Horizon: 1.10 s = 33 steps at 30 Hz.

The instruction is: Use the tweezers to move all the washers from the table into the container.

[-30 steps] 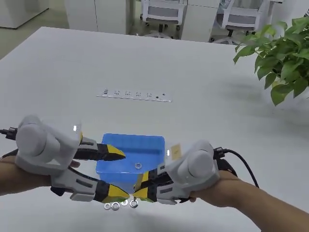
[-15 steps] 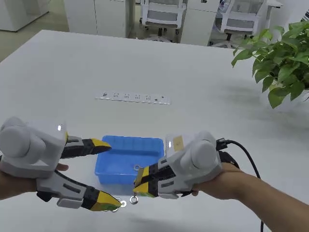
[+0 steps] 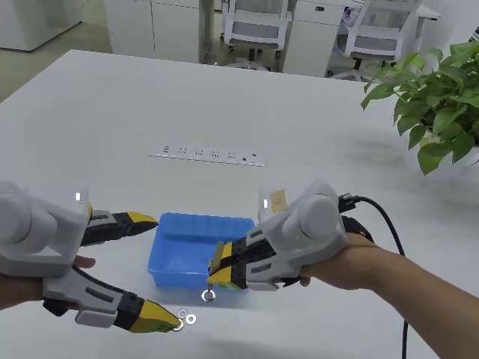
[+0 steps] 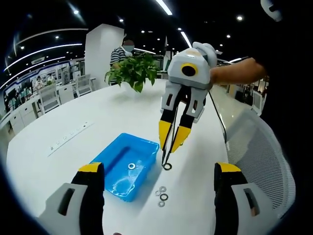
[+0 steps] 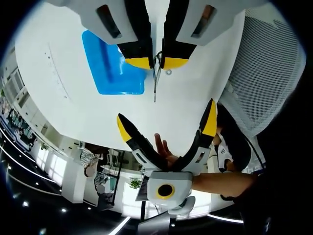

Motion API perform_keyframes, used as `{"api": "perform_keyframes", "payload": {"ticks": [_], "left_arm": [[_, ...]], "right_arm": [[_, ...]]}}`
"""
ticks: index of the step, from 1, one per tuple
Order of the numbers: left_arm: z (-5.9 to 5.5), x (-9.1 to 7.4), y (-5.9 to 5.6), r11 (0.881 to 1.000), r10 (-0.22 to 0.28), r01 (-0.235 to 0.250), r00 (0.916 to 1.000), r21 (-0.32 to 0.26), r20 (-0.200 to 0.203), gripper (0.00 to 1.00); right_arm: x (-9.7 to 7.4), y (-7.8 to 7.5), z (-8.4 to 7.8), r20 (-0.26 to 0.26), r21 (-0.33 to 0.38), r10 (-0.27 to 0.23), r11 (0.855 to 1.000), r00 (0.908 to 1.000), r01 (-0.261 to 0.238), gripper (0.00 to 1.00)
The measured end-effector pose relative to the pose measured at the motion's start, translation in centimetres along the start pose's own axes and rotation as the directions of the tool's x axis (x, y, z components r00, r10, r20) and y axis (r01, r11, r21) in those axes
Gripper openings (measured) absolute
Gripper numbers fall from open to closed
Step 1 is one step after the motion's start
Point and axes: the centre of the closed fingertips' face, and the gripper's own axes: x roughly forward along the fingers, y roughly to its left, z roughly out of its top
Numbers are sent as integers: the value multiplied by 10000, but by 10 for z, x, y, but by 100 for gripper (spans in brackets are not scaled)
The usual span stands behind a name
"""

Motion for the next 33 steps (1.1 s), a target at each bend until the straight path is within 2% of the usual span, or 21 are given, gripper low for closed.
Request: {"api": "perform_keyframes", "payload": {"ticks": [16,33], "left_arm": [[3,-7,12,9997,251,-251,9996,34,98,99],[6,-3,22,9995,301,-301,9994,-16,158,99]], "right_arm": [[-5,-36,6,269,205,-593,9981,9979,588,8],[14,-56,-7,49,230,-680,9974,9977,679,8]]}}
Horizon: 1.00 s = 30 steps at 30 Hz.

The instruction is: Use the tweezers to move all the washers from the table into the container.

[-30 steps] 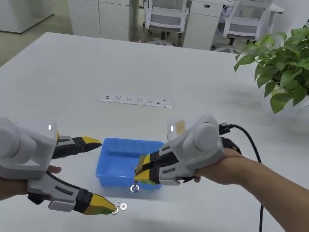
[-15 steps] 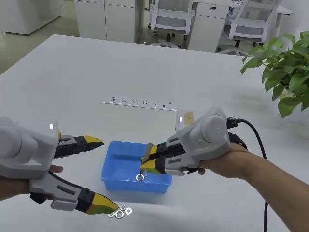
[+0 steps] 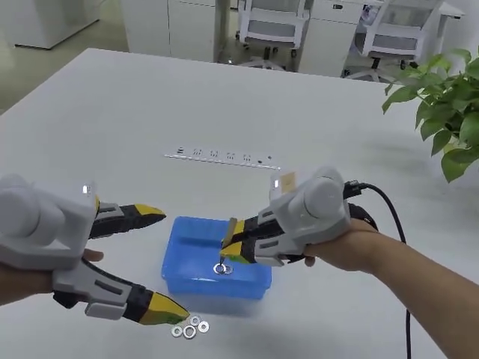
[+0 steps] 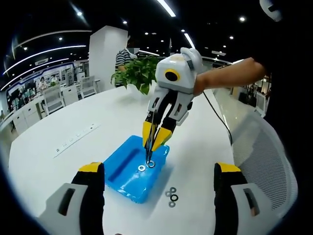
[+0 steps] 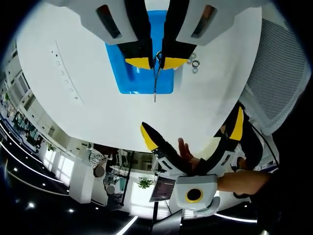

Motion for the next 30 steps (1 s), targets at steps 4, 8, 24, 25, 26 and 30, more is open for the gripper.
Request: {"api": "perform_keyframes", "payload": {"ticks": [4,8,24,25,26,30], "left_arm": [[3,3,4,9999,16,-17,10000,101,84,95],[3,7,7,9999,-62,61,10000,141,61,93],[8,31,23,9949,-403,419,9990,917,-195,59],[9,33,25,9941,-420,440,9989,993,-226,57],[10,35,25,9935,-429,451,9988,1044,-232,55],[14,42,27,9906,-570,595,9981,1231,-239,46]], "right_arm": [[5,-3,-4,-50,28,39,10000,10000,-39,8],[10,-3,-9,-140,73,157,9999,9998,-156,8],[22,-8,-29,-399,274,420,9988,9983,-409,8],[22,-8,-29,-400,265,430,9988,9983,-420,8],[23,-7,-30,-414,267,452,9987,9981,-441,8],[25,-6,-33,-472,238,537,9983,9974,-526,8]]}}
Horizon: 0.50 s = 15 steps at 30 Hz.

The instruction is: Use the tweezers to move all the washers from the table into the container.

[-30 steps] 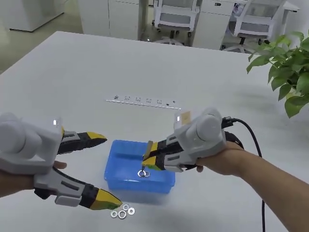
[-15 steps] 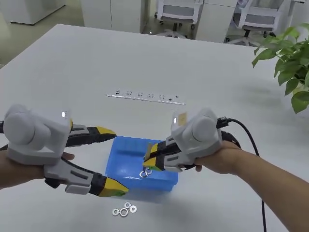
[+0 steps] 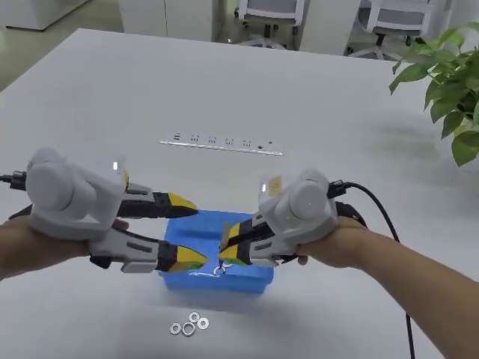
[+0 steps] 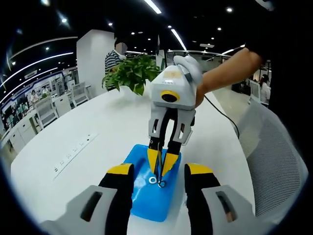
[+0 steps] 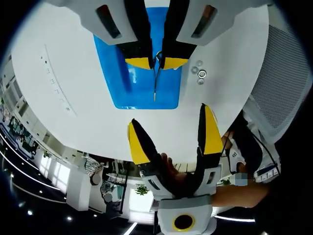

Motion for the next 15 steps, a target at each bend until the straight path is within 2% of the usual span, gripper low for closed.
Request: {"api": "perform_keyframes", "payload": {"ticks": [7,15], "left_arm": [[4,11,2,9994,-313,313,9995,148,19,29],[6,23,-3,9951,-819,828,9965,550,-173,20]], "right_arm": [[3,0,-3,-41,-27,56,10000,10000,-56,8],[6,2,-7,-128,-134,247,9996,9996,-248,8]]}}
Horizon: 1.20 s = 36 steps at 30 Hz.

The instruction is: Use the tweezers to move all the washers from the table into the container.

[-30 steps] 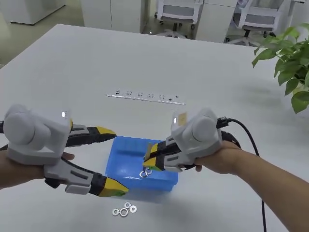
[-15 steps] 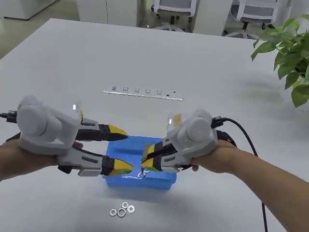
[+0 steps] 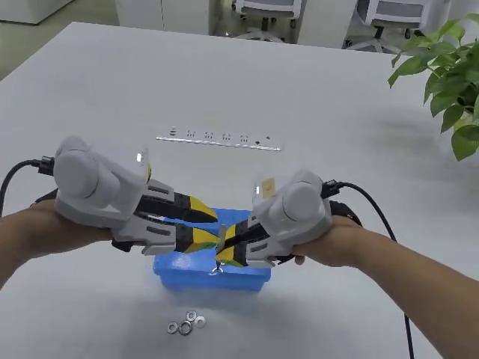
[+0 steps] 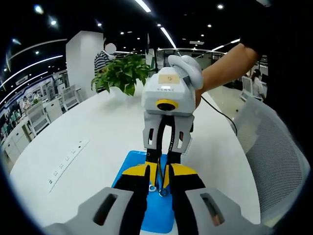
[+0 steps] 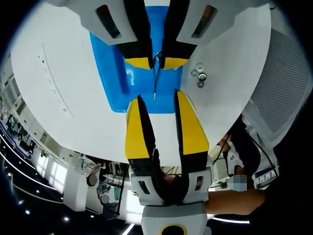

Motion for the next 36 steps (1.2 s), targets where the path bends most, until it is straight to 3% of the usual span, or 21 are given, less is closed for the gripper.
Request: {"api": "perform_keyframes", "payload": {"ticks": [16,36], "left_arm": [[-7,7,-2,9989,-259,275,9988,384,-414,7],[-5,8,-6,9970,-418,449,9979,633,-497,6]], "right_arm": [[4,3,-2,-97,-118,178,9998,9998,-179,8],[1,5,-1,-71,28,225,9997,9997,-224,11]]}}
